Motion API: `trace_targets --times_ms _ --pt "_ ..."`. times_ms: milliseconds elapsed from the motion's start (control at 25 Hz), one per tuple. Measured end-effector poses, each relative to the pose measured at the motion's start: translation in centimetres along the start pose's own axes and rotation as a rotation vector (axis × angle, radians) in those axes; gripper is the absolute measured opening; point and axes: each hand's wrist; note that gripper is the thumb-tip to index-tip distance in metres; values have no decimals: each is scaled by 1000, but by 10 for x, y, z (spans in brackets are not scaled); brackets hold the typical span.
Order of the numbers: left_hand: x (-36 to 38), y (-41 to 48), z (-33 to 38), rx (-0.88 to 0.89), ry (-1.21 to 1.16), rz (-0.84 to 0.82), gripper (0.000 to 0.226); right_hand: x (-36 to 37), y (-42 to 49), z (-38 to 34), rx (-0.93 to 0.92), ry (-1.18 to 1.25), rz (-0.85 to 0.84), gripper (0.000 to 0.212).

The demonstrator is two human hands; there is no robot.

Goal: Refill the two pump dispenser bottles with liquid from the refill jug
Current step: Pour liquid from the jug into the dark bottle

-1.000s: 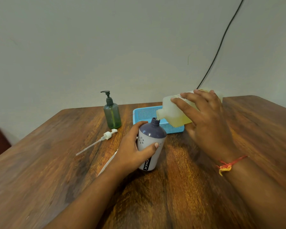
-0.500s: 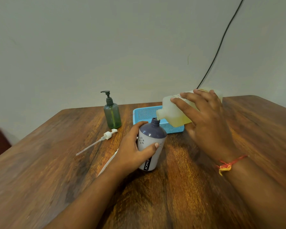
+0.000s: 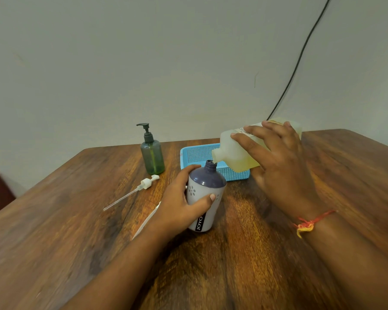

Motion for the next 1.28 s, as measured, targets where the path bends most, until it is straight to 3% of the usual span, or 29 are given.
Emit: trace_targets --times_ms 880,1040,1280 --pt "0 0 -2 5 -15 -3 69 -1 1 1 -12 5 -12 78" --pt "1 -1 -1 3 -19 8 73 -1 -1 0 34 7 -48 81" --pt "2 -2 2 -7 5 36 56 -1 -7 2 155 123 -196 79"
Point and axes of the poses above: each hand's wrist, its own y-axis towards the middle knuckle, its own x-axis out of the palm, z = x × y, and after that the axes turned 10 degrees about z, right-handed
